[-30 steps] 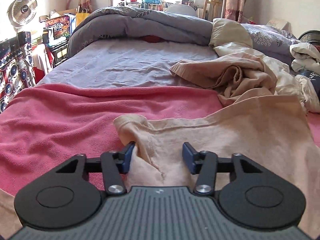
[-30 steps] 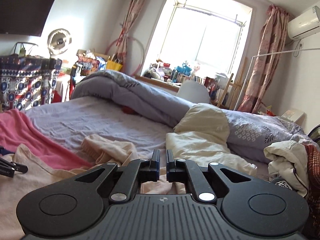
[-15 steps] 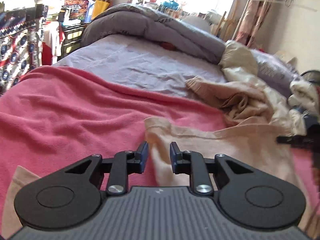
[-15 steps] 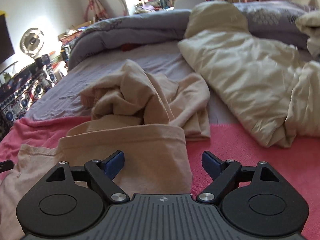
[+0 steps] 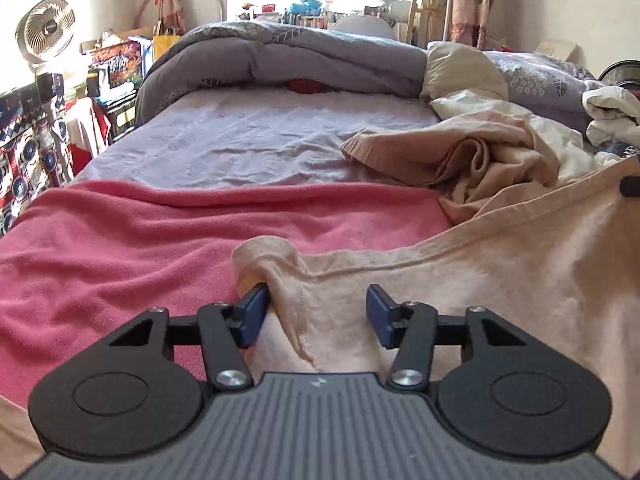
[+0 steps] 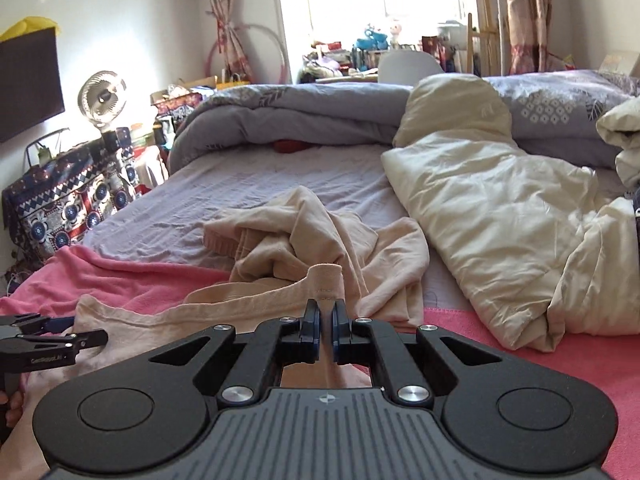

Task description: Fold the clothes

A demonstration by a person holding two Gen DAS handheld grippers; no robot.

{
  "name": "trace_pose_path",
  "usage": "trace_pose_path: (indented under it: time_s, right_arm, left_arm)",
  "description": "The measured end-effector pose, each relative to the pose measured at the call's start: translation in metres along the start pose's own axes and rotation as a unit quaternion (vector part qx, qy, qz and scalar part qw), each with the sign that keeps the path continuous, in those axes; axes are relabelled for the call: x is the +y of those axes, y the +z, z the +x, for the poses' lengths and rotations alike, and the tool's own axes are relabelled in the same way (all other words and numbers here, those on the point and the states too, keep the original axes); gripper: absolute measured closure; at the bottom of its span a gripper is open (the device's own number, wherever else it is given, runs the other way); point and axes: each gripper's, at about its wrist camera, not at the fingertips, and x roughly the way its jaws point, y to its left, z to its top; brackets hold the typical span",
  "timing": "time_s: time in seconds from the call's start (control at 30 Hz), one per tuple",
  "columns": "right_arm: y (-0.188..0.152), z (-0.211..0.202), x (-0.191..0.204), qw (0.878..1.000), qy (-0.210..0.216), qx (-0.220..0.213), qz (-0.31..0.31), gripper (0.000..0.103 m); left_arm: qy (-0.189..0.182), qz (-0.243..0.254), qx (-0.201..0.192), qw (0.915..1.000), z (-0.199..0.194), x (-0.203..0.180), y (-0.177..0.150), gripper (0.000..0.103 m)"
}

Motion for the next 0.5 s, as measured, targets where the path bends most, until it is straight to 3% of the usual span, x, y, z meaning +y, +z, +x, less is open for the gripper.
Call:
trace_pose_path:
  time_s: [0.1, 0.23, 0.27, 0.3, 0.33, 0.4, 0.5]
  right_arm:
    - [0.001, -0.018, 0.002, 1.000, 0.016, -0.016, -0.001, 0.096]
    - [0.000, -0.048, 0.010, 0.998, 0.041, -0.042, -0.014, 0.096]
    - [0.000, -0.057, 0.013, 0.998, 0.044, -0.050, -0.020, 0.096]
    - [0.000, -0.066, 0.014, 0.997, 0.049, -0.058, -0.024, 0.096]
    - [0.000, -0.074, 0.016, 0.996, 0.054, -0.065, -0.028, 0.096]
    - [0.000, -0.089, 0.019, 0.995, 0.063, -0.074, -0.026, 0.096]
    - [-0.001, -0.106, 0.023, 0.994, 0.075, -0.077, -0.024, 0.096]
  left_arm:
    - [0.003, 0.010, 0.023, 0.9997, 0.008, -0.001, 0.001, 0.057]
    - [0.036, 0.027, -0.079, 0.9959, -0.031, -0.012, -0.005, 0.055]
    - [0.046, 0.052, -0.124, 0.9899, -0.047, -0.021, -0.010, 0.052]
    - [0.055, 0.076, -0.143, 0.9853, -0.056, -0.028, -0.012, 0.042]
    - [0.060, 0.100, -0.143, 0.9828, -0.058, -0.034, -0.013, 0.035]
    - [0.039, 0.118, -0.084, 0.9886, -0.043, -0.039, -0.010, 0.035]
    - [0.022, 0.077, -0.013, 0.9967, -0.012, -0.033, -0.007, 0.040]
